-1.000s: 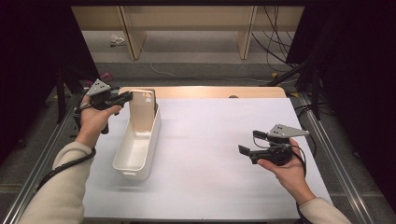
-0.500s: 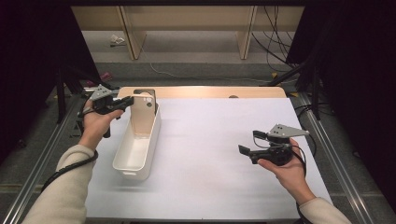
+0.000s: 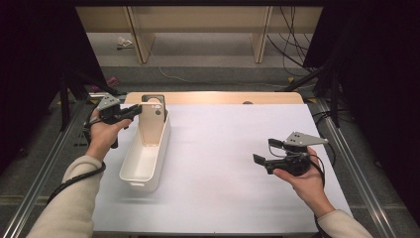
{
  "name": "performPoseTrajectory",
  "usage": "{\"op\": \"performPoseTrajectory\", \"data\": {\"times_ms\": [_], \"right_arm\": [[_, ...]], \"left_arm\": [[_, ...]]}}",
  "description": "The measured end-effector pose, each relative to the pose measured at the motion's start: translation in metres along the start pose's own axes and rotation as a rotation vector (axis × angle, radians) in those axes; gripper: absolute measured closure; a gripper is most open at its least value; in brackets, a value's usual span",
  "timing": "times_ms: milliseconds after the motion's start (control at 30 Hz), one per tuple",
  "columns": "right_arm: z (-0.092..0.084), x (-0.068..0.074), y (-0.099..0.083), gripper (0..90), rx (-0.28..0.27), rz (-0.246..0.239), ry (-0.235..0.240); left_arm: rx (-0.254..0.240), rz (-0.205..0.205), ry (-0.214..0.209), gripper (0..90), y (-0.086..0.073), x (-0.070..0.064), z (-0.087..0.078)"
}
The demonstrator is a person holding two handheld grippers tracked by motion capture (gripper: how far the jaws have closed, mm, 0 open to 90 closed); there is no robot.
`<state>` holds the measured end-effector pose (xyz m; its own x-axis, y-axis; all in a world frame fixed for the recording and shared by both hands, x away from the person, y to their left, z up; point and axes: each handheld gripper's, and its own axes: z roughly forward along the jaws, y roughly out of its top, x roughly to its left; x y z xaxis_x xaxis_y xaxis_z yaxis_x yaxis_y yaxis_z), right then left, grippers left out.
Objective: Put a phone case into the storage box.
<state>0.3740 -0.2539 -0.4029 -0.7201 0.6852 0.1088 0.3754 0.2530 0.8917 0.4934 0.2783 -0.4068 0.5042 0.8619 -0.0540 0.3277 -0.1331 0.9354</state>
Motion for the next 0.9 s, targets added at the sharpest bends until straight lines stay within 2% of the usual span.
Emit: {"op": "performPoseTrajectory", "data": {"times_ms": [267, 667, 900], "right_arm": [[-0.0001, 0.0, 0.0001, 16.0, 0.0, -0.001, 0.001], [-0.0001, 0.0001, 0.0001, 16.0, -0.001, 0.0, 0.001], [-0.0001, 0.0002, 0.0001, 16.0, 0.0, -0.002, 0.002]], "left_arm": [[0.025, 0.044, 0.042, 79.2, -0.0019, 0.0018, 0.0018], [0.05, 0.077, 0.098, 71.5, -0.0016, 0.0028, 0.0069], [0.049, 0.106, 0.092, 77.8, 0.002, -0.0005, 0.0095]]}}
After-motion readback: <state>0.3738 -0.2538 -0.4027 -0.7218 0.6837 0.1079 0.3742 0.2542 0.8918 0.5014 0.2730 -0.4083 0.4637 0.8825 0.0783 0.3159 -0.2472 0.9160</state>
